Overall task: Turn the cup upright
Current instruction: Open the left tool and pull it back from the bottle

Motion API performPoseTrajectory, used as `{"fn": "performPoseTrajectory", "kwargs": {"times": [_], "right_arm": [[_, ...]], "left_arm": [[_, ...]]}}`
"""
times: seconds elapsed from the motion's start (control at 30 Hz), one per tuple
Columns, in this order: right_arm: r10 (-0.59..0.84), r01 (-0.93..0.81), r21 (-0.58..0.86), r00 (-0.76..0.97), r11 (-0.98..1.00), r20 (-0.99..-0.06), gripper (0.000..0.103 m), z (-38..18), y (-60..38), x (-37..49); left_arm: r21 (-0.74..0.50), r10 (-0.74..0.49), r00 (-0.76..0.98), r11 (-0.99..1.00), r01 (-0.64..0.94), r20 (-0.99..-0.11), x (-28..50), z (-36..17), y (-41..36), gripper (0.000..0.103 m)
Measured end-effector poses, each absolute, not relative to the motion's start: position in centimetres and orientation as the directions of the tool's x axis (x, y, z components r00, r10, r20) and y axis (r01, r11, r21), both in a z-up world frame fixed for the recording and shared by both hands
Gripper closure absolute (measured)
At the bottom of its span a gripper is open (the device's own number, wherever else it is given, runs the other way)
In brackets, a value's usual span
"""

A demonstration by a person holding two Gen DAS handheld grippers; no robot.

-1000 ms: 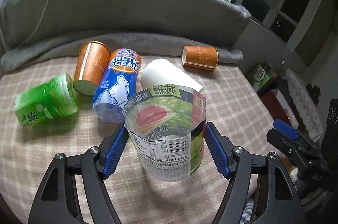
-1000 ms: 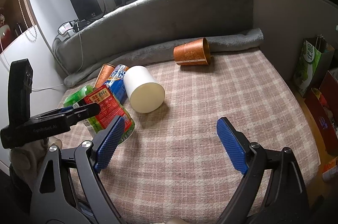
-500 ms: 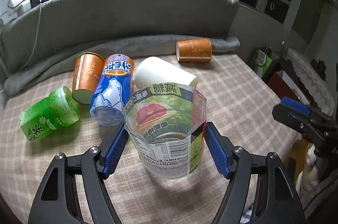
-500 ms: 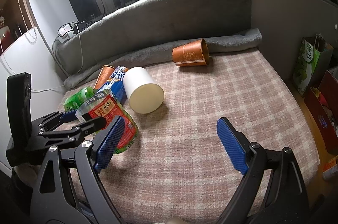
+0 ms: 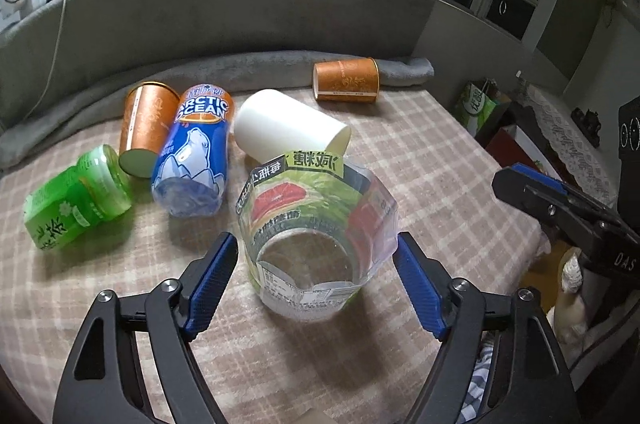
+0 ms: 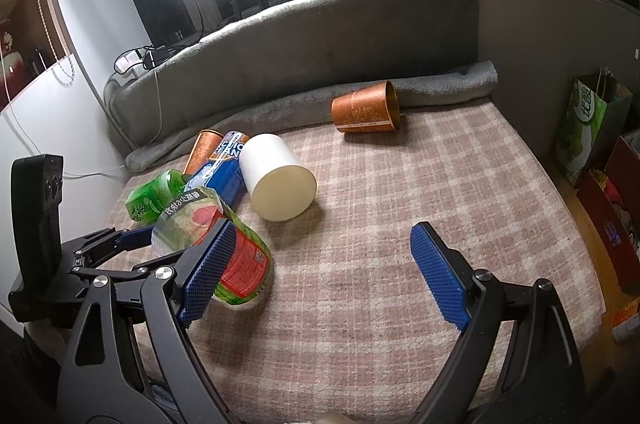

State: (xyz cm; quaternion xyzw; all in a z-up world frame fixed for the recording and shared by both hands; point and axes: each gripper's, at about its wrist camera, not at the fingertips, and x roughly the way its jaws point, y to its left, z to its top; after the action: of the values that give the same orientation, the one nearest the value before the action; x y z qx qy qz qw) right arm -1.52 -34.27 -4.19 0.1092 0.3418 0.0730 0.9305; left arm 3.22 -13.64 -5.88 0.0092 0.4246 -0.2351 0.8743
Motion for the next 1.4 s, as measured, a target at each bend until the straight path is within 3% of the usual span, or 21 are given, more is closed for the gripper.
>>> {"fn": "performPoseTrajectory", "kwargs": {"times": [0.6,0.93,1.17,1.27,1.4], "right_arm": [[0.19,-0.065,0.225,0.78,0.972,-0.596,0.012,-3.4,-33.5,-1.4],[0.185,-0.064,0.223,0.794,0.973,-0.58,0.012,-3.2,-33.3,-1.4],[0.166,-0.07,0.189,0.815,0.979,-0.556,0.012,-2.9,-32.7,-1.8],[0.16,-0.074,0.177,0.824,0.981,-0.543,0.005,-2.8,-32.4,-2.0],[0.15,-0.074,0.163,0.836,0.984,-0.528,0.003,-2.6,-32.2,-2.2]], "left_arm": [[-0.245,-0.431,0.559,0.893,0.377,-0.708,1.3,-3.9,-9.5,0.023],[-0.12,-0.229,0.803,0.973,0.195,-0.551,-0.2,-1.7,-5.6,0.023],[-0.101,-0.149,0.855,0.988,0.114,-0.496,-0.4,-1.3,-4.1,0.023],[-0.085,-0.115,0.878,0.993,0.085,-0.464,-0.9,-0.9,-3.9,0.022],[-0.079,-0.101,0.89,0.994,0.073,-0.445,-1.0,-0.5,-3.7,0.021]]}}
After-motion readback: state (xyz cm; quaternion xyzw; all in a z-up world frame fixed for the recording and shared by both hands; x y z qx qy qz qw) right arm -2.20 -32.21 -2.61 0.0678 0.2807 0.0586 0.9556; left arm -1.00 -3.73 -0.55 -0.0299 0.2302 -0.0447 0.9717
